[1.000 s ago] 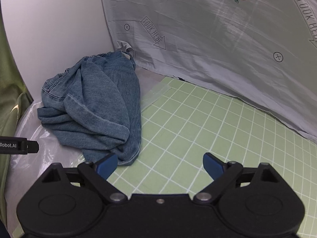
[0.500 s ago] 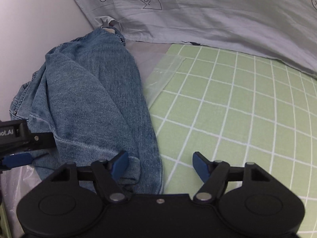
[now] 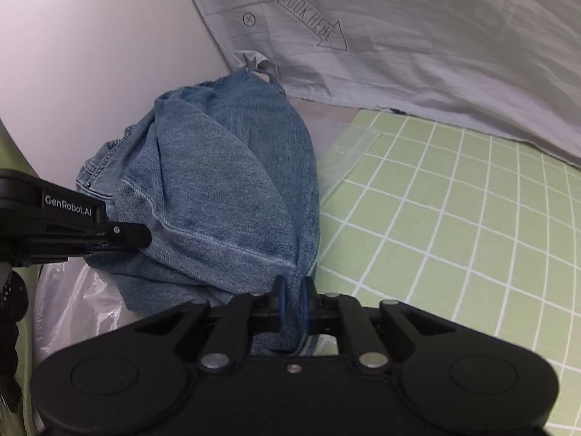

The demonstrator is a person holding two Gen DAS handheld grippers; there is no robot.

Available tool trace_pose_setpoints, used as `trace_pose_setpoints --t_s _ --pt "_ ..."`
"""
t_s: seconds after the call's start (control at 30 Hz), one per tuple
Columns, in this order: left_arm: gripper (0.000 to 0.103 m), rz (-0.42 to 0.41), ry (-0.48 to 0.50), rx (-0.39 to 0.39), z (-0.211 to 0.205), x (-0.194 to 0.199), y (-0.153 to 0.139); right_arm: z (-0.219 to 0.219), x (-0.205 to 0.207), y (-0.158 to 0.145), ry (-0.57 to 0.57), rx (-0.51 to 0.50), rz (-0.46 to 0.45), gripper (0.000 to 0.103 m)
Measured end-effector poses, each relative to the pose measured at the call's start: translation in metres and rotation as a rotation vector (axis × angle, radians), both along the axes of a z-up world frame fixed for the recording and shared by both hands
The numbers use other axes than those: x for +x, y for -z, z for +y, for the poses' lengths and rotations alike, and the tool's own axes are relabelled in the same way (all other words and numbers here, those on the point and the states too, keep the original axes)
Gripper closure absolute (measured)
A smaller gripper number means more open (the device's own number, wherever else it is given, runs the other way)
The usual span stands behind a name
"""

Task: Fold clothes
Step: 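Grasp the jeans waistband with the left gripper while the right gripper grasps a leg, then lift the jeans with both grippers and pull them out onto the mat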

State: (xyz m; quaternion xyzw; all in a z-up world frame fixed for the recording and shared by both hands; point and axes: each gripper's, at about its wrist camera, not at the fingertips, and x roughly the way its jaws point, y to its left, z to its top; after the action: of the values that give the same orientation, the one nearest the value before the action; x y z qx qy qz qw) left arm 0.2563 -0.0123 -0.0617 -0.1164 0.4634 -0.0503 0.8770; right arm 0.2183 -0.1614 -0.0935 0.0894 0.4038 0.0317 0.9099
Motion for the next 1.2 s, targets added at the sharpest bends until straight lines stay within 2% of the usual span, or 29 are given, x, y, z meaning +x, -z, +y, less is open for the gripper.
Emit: trace_pose_setpoints --t_s 0.13,0.33,0.37,0.43,0.5,0.57,0.6,0.63,0.73,0.77,0.8,0.83,0.87,1.03,1.2 --pt "0.097 -0.066 0.058 0.017 -0.009 -0.030 -0.028 -0.003 -0.031 -0.027 0.015 -0.049 -0.089 0.095" --pt "0.099 -0.079 0.151 -0.063 -0.023 -0.080 -0.053 -0.035 -0.099 -0.059 0.101 -0.082 -0.155 0.096" --pt "0.101 -0.075 0.175 -0.075 -0.026 -0.088 -0.055 -0.041 -0.111 -0.062 0.118 -0.087 -0.156 0.096" --pt "0.097 -0.055 0.215 -0.111 -0.033 -0.103 -0.057 -0.058 -0.137 -0.066 0.156 -0.098 -0.150 0.096" --pt "0.096 -0.035 0.231 -0.114 -0.039 -0.121 -0.055 -0.079 -0.164 -0.064 0.203 -0.091 -0.126 0.096" --pt "0.087 -0.032 0.237 -0.079 -0.042 -0.136 -0.053 -0.102 -0.187 -0.058 0.252 -0.085 -0.085 0.097" --pt "0.076 -0.022 0.222 -0.067 -0.041 -0.142 -0.050 -0.112 -0.194 -0.054 0.266 -0.083 -0.052 0.103" --pt "0.066 -0.010 0.200 -0.060 -0.039 -0.146 -0.047 -0.124 -0.202 -0.050 0.290 -0.082 -0.024 0.102" --pt "0.059 0.044 0.120 -0.042 -0.028 -0.150 -0.036 -0.162 -0.227 -0.038 0.388 -0.035 0.042 0.094" --pt "0.057 0.067 0.089 -0.037 -0.024 -0.149 -0.032 -0.171 -0.234 -0.035 0.420 -0.017 0.055 0.082" --pt "0.051 0.085 0.055 -0.029 -0.019 -0.146 -0.029 -0.178 -0.239 -0.032 0.442 -0.003 0.066 0.077" --pt "0.044 0.099 0.026 -0.022 -0.012 -0.143 -0.026 -0.182 -0.242 -0.028 0.453 0.007 0.076 0.066" --pt "0.041 0.111 0.001 -0.020 -0.005 -0.139 -0.024 -0.185 -0.243 -0.025 0.457 0.015 0.084 0.062" --pt "0.029 0.140 -0.107 -0.070 0.026 -0.114 -0.010 -0.180 -0.218 -0.006 0.421 0.066 0.114 0.056" --pt "0.029 0.173 -0.158 -0.040 0.047 -0.073 0.002 -0.157 -0.186 0.011 0.382 0.078 0.151 0.055"
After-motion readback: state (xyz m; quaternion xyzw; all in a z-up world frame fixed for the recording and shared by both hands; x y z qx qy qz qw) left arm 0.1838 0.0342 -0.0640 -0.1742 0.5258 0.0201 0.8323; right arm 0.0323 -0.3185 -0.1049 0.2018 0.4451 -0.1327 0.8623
